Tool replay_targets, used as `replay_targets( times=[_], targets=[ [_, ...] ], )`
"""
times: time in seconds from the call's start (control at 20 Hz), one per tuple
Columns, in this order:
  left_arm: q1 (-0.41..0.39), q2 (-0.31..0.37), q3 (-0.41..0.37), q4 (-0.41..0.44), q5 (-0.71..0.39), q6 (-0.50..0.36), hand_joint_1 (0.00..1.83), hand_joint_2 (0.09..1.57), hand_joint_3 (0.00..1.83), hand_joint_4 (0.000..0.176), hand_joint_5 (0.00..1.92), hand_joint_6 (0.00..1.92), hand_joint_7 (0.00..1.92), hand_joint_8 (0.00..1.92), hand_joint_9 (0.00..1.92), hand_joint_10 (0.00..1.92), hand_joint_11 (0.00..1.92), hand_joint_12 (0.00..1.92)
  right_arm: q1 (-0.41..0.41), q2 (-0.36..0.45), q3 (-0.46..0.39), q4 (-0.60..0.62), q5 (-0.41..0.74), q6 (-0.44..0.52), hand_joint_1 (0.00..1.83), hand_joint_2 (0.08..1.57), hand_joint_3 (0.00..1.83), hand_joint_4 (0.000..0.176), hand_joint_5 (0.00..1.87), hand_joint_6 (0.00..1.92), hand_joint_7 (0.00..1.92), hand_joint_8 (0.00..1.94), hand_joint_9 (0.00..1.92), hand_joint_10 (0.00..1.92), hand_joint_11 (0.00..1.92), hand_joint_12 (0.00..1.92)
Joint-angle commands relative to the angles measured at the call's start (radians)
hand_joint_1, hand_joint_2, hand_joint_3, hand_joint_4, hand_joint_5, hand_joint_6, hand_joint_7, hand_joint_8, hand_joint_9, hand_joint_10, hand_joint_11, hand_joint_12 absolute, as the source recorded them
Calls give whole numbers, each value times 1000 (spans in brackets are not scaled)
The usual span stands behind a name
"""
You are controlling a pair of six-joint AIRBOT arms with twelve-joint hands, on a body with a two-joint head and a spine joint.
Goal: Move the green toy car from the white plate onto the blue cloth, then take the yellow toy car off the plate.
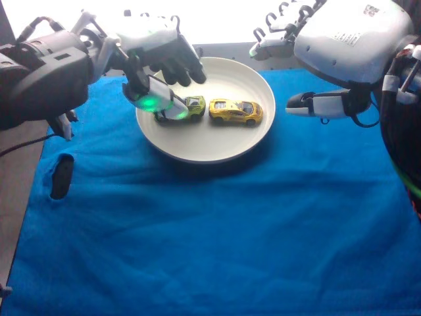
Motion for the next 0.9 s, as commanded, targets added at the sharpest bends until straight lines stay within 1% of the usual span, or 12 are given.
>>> replay_targets(
  times=[0.0,0.1,0.15,0.3,0.35,0.4,0.45,0.5,0.55,0.65,0.75,0.85],
  targets=[
    [-6,-3,8,-4,-103,2,1060,1034,0,0,854,16,956,45,613,805,313,1542,17,0,0,-2,119,-5,993,1015,2,0,637,168,531,920,494,1371,433,1809],
    [-4,-13,19,-9,-97,2,1040,1027,0,0,851,15,950,44,607,809,309,1527,17,0,0,-2,119,-5,1026,1024,1,0,647,154,542,867,483,1318,395,1800],
    [-3,-15,22,-11,-96,2,1045,1029,0,0,856,17,959,48,619,821,333,1530,17,0,0,-2,119,-5,1046,1019,0,0,675,160,578,862,517,1317,433,1789],
    [-1,-26,35,-18,-92,2,1151,1064,1,0,903,47,992,132,639,958,406,1565,17,-3,0,-2,119,-5,982,1023,0,0,660,80,592,583,458,1137,309,1719],
    [1,-29,39,-22,-92,2,1139,1061,0,0,899,71,931,265,610,1002,364,1606,17,-3,0,-2,119,-5,1021,1021,0,0,700,75,598,663,461,1227,327,1747],
    [2,-30,41,-25,-91,2,1141,1068,0,0,880,84,859,401,584,1019,330,1628,17,-3,-1,-2,119,-5,1034,1025,0,0,725,73,600,706,463,1242,330,1742],
    [4,-32,43,-27,-91,2,1150,1068,0,0,867,90,817,508,597,1049,369,1638,17,-3,-1,-2,119,-5,1049,1023,0,0,726,70,600,714,462,1239,322,1737],
    [7,-34,46,-30,-89,2,1147,1067,0,0,849,87,780,542,594,1021,381,1622,16,-3,-1,-2,119,-5,1054,1018,0,0,726,65,603,718,465,1237,312,1750],
    [9,-36,51,-35,-88,2,1144,1061,0,0,826,76,759,484,599,920,372,1574,16,-3,-2,-2,119,-5,1042,1016,0,0,719,56,597,707,464,1212,299,1717],
    [13,-40,58,-44,-85,2,1135,1060,0,0,806,57,769,381,607,827,356,1515,16,-3,-3,-2,119,-5,1035,1007,0,0,731,56,589,766,470,1222,294,1730],
    [16,-41,60,-50,-85,2,1113,1023,0,0,827,57,791,335,595,877,325,1577,16,-3,-4,-2,119,-5,1086,1004,0,0,762,62,628,752,501,1190,325,1694],
    [16,-41,60,-50,-85,2,1099,1011,0,0,810,46,783,323,575,898,323,1569,16,-3,-4,-2,119,-5,1072,1005,0,0,753,52,611,774,495,1193,328,1691]
  ],
)
